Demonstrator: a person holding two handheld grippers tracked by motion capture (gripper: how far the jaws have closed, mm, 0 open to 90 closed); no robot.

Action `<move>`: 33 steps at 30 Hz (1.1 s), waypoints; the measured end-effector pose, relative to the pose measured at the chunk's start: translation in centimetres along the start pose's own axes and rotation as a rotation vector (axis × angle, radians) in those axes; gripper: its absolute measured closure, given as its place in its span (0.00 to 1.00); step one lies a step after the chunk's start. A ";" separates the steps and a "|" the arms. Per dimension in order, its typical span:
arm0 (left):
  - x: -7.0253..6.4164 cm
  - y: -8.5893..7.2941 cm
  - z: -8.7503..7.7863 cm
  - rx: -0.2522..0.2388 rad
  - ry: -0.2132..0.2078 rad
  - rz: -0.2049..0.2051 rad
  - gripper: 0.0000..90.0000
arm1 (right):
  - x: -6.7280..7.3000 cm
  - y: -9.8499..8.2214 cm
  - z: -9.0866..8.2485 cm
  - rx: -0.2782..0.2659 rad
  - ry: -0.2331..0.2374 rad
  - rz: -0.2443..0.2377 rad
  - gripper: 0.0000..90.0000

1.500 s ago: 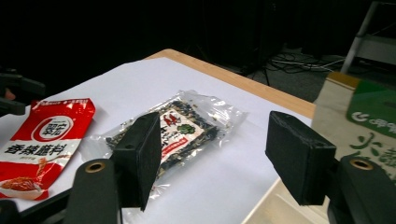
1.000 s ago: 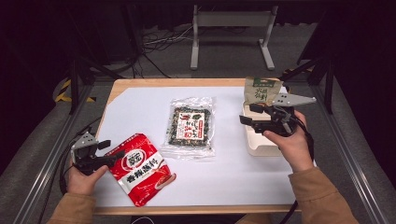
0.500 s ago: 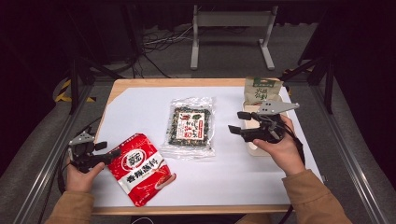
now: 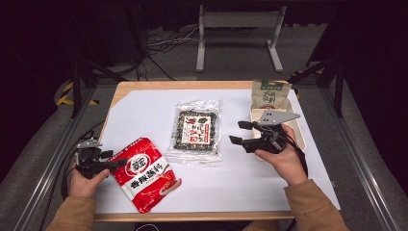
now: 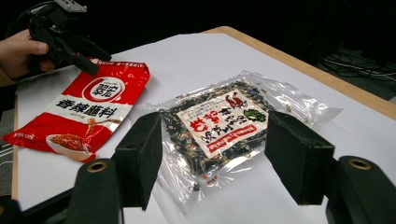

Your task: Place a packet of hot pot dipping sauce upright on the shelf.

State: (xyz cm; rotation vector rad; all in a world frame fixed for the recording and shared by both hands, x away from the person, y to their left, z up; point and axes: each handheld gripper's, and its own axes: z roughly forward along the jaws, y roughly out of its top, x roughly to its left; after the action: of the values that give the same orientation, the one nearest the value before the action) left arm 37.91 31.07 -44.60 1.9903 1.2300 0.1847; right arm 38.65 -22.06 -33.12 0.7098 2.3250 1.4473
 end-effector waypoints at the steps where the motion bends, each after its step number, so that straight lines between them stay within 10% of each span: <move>1: 0.0 0.0 0.1 0.006 -0.003 0.001 0.24 | 0.0 -0.1 0.0 0.000 0.001 0.002 0.41; 10: -0.3 0.0 0.2 0.050 -0.046 -0.012 0.37 | 0.0 -0.3 -0.1 0.001 0.003 0.006 0.39; 20: -1.8 0.4 -1.5 -0.038 -0.143 0.029 0.50 | 0.1 -0.4 0.0 0.002 0.012 0.004 0.39; 24: -2.6 0.4 -1.3 -0.006 -0.150 0.059 0.53 | 0.3 -0.4 0.3 0.010 0.019 0.003 0.39; 33: -1.8 0.0 -0.1 0.077 -0.148 -0.007 0.59 | 0.5 -0.5 0.7 0.018 0.031 -0.003 0.39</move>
State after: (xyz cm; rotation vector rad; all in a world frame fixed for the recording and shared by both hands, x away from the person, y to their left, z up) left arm 36.92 29.64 -44.09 2.0258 1.1648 -0.0137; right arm 38.49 -21.46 -33.91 0.6930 2.3639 1.4482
